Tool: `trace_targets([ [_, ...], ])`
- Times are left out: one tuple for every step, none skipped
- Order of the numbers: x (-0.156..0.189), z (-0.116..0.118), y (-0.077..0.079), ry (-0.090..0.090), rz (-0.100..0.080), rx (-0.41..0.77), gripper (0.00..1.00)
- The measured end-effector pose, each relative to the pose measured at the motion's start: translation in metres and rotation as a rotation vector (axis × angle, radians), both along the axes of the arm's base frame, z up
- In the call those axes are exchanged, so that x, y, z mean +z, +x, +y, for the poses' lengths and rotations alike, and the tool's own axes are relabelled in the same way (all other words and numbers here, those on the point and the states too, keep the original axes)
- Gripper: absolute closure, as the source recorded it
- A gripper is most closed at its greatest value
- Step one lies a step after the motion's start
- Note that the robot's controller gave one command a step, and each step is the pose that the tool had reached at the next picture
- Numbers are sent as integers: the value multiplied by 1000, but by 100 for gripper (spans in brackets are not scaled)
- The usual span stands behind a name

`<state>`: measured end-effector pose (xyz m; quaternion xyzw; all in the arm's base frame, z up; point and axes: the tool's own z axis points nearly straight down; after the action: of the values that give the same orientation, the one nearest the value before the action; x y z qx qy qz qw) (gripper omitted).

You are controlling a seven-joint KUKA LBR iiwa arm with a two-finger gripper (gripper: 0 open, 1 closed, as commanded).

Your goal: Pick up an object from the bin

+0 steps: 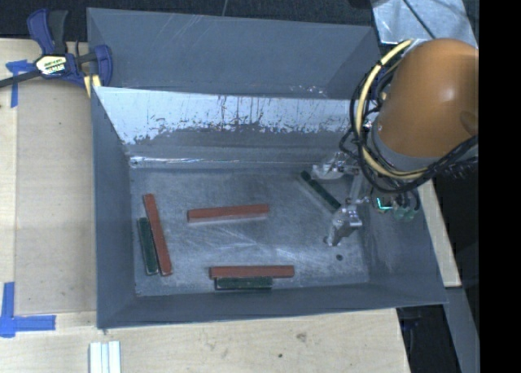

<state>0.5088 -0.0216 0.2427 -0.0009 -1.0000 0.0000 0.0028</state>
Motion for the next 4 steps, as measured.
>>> trace_targets([
  [4, 0, 1, 0, -9, 0, 0],
  [-43, 20, 12, -1, -16, 50, 0],
  [-90, 72, 26, 0, -10, 49, 0],
  [-165, 63, 42, 3, -34, 185, 100],
])
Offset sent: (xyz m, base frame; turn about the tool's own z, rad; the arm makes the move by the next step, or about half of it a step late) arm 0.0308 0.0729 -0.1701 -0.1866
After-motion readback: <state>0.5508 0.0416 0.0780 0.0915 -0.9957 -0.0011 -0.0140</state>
